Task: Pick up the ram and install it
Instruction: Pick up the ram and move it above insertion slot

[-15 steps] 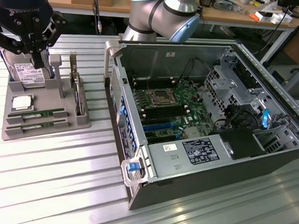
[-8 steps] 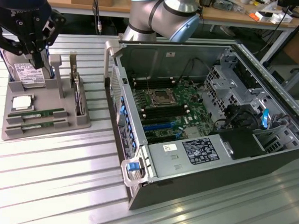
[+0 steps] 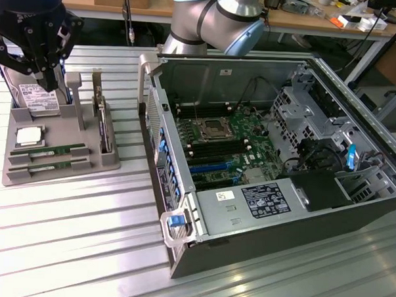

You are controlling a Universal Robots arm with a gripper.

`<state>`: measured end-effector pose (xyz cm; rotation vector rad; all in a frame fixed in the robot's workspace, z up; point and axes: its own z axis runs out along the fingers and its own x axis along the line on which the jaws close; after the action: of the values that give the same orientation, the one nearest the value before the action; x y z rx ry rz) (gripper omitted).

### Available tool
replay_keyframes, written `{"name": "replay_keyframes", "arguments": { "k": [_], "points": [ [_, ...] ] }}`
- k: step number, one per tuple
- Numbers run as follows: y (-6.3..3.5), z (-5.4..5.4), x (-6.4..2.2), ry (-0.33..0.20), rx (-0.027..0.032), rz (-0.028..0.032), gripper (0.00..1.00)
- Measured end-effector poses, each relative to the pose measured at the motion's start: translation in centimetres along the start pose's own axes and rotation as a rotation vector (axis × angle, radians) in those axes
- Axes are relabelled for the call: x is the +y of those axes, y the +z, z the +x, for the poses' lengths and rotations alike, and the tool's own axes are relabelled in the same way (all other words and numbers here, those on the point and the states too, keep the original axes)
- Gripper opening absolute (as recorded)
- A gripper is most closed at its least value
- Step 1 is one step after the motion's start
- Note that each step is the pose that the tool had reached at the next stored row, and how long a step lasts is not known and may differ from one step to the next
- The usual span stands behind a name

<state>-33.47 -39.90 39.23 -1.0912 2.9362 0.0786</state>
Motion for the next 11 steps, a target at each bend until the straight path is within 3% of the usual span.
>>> {"name": "replay_keyframes", "arguments": {
  "k": [6, 11],
  "points": [
    [0.00, 0.00, 0.00, -0.108, 0.0049, -0.0027, 0.11],
    [0.01, 0.00, 0.00, -0.159, 0.0071, -0.0040, 0.11]
  ]
}}
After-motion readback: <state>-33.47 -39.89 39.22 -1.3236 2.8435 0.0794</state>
